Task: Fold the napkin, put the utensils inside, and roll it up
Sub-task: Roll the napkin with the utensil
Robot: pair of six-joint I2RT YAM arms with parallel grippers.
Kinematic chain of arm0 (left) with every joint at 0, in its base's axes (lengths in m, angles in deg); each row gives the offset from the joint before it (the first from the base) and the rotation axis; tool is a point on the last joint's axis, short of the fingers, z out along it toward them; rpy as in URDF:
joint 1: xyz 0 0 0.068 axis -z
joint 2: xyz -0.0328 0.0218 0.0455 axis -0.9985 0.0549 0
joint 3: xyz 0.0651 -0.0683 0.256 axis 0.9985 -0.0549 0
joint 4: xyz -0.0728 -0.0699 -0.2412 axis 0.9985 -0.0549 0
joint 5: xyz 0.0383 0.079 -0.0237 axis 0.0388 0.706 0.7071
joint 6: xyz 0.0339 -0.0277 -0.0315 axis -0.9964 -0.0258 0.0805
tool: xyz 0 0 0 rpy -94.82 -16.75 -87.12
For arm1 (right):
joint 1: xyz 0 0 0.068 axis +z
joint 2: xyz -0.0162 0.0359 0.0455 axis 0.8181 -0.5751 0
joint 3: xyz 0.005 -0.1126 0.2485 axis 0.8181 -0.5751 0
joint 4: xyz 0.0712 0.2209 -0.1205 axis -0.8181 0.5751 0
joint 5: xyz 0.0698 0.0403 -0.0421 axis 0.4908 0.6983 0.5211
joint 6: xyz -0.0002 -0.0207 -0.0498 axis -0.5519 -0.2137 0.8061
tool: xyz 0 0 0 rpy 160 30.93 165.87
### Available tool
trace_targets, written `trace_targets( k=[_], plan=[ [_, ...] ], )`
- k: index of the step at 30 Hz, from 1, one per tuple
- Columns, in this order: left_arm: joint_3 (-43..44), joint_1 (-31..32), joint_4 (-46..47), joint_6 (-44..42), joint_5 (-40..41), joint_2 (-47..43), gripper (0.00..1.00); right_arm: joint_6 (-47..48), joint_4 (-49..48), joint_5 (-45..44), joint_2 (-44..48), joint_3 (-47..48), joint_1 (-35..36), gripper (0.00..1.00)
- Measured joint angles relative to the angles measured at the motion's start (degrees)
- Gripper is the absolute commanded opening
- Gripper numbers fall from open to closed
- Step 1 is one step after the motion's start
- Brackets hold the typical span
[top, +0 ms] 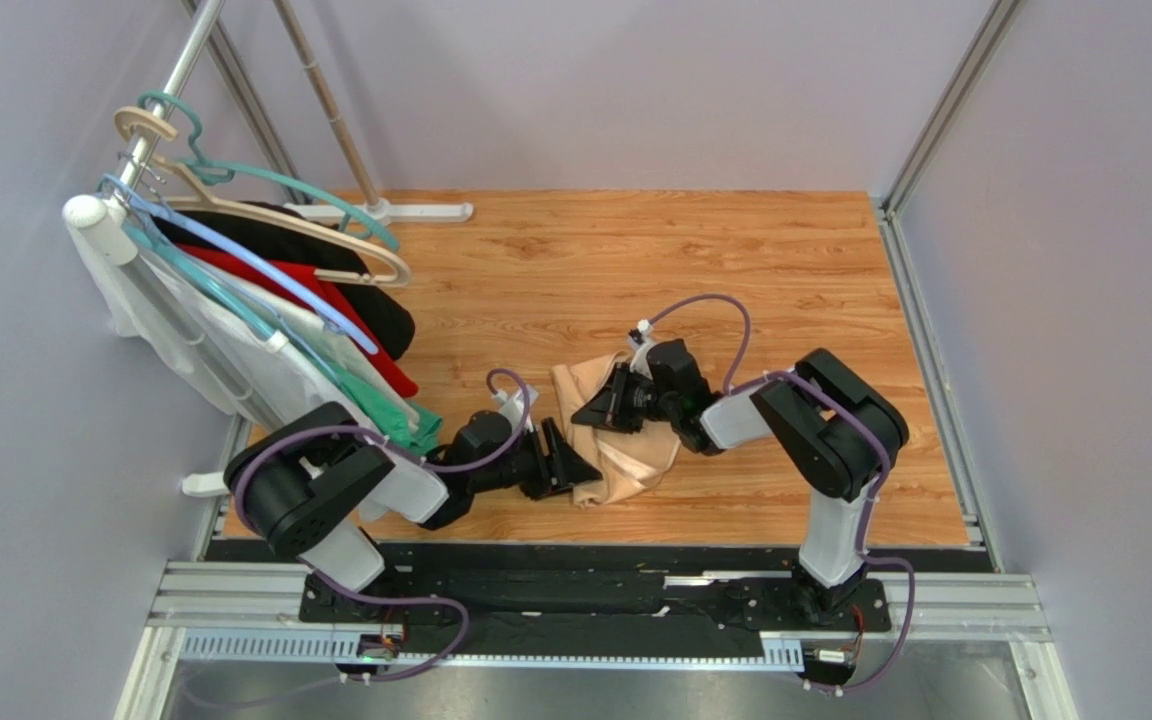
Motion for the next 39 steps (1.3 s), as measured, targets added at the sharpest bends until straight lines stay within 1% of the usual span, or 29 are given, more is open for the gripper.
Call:
trace_targets(
  k=[8, 14, 16, 21, 27, 31, 34, 39],
  plan=[
    [2.0, 0.7, -15.5, -4.1, 2.7, -8.4, 0.63, -2.6, 0.6, -4.4, 1.0, -0.2, 1.3, 0.0],
    [3.6, 3.1, -21.3, -5.7, 6.5, -10.8, 0.64, -5.8, -0.7, -7.7, 1.0, -0.7, 2.8, 0.0],
    [4.1, 3.8, -22.5, -5.8, 7.7, -11.1, 0.66, -7.2, -2.3, -8.6, 1.0, -1.6, 2.9, 0.0],
    [4.0, 4.6, -24.1, -5.4, 9.2, -13.0, 0.76, -10.4, -5.6, -10.2, 1.0, -3.5, 3.1, 0.0],
    [1.2, 4.9, -26.3, -5.1, 10.6, -18.5, 0.82, -13.8, -7.0, -11.6, 1.0, -4.3, 3.2, 0.0],
    [-0.9, 4.6, -24.7, -3.7, 10.8, -20.0, 0.82, -15.8, -8.1, -12.1, 1.0, -5.0, 3.2, 0.0],
    [-3.7, 3.7, -20.9, -1.9, 10.6, -20.8, 0.81, -17.0, -9.0, -12.3, 1.0, -5.3, 3.2, 0.0],
    [-4.8, 3.3, -18.9, -1.1, 10.7, -20.9, 0.75, -19.0, -11.8, -12.4, 0.5, -6.5, 3.2, 0.0]
  ],
)
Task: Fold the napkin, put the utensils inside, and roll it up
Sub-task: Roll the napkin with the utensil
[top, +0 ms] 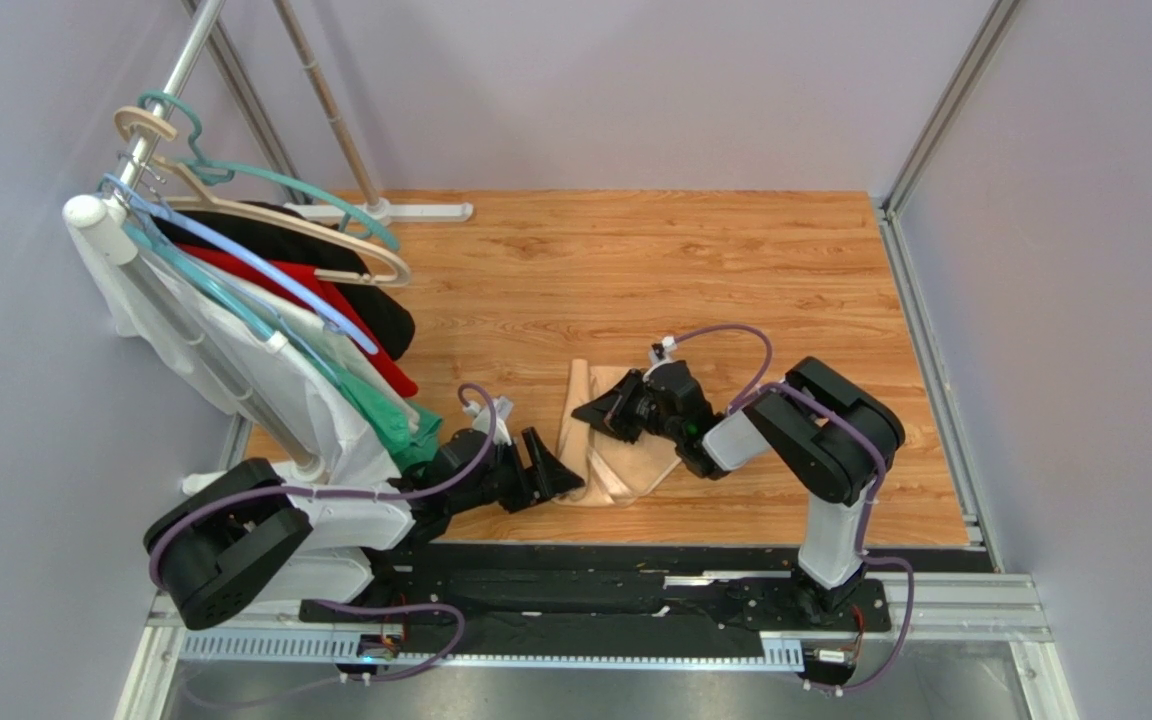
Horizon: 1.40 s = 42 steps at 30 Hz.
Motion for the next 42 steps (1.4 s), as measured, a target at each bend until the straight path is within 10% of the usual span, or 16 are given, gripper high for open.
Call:
trace_targets(
  k=[22, 25, 33, 37, 42],
  plan=[
    [-4.8, -1.1, 20.4, 5.9, -2.0, 10.9, 0.6, -1.7, -7.1, 1.5, -1.7, -1.9, 0.0, 0.0],
    [-4.9, -1.1, 25.5, 7.3, -2.8, 15.0, 0.38, -1.7, -7.1, 1.8, -1.7, -1.9, 0.0, 0.0],
    [-5.5, -1.2, 38.6, 9.4, -5.8, 26.3, 0.36, -1.4, -7.0, 2.4, -1.7, -2.3, 0.0, 0.0],
    [-5.5, -1.2, 41.0, 9.7, -6.4, 28.0, 0.0, -1.3, -7.0, 2.5, -1.7, -2.3, 0.0, 0.0],
    [-5.2, -1.2, 39.8, 9.4, -6.7, 26.9, 0.0, -0.9, -6.8, 2.5, -1.7, -2.3, -0.1, 0.0]
  ],
)
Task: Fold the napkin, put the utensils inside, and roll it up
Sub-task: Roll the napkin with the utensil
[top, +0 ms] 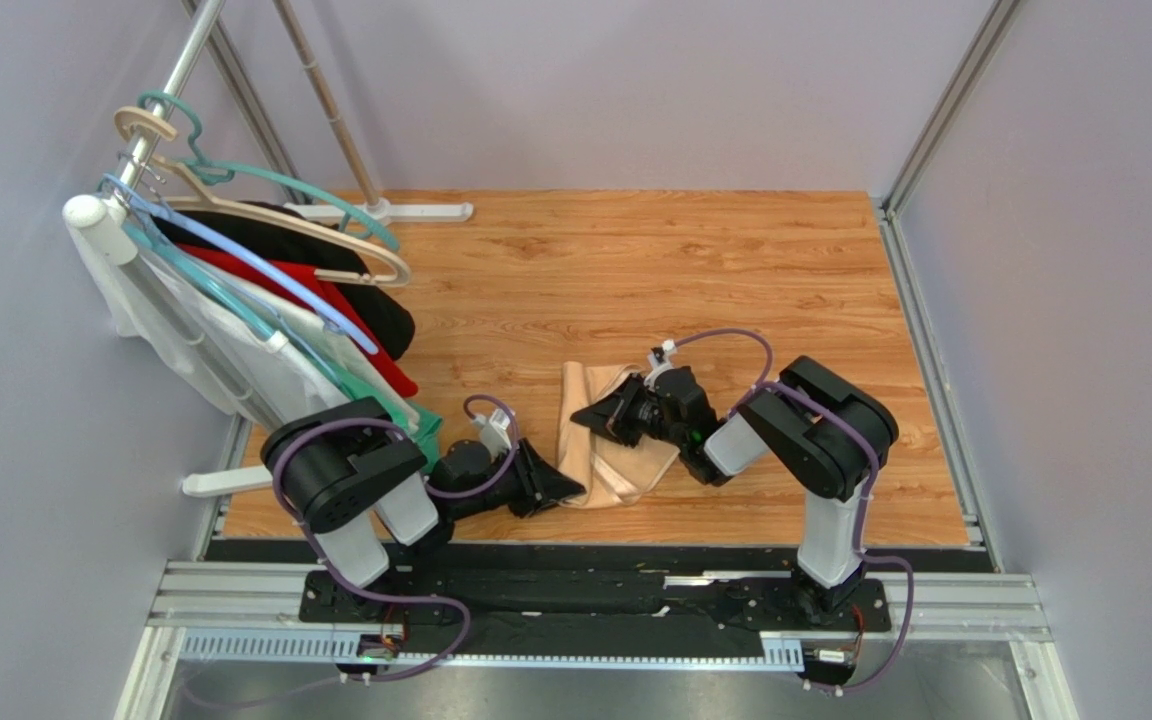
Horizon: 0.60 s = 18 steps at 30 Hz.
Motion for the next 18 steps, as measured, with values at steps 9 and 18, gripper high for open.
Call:
trace_targets(
  k=[9, 18],
  plan=[
    [1.9, 0.0, -15.2, -2.9, 0.3, -9.3, 0.0, 3.2, 1.4, 0.0, 0.1, 0.1, 0.0, 0.0],
    [3.4, 0.0, -29.4, -7.8, 2.2, -18.7, 0.0, 5.5, 2.3, 1.1, 0.2, 0.9, 0.1, 0.09]
  ],
)
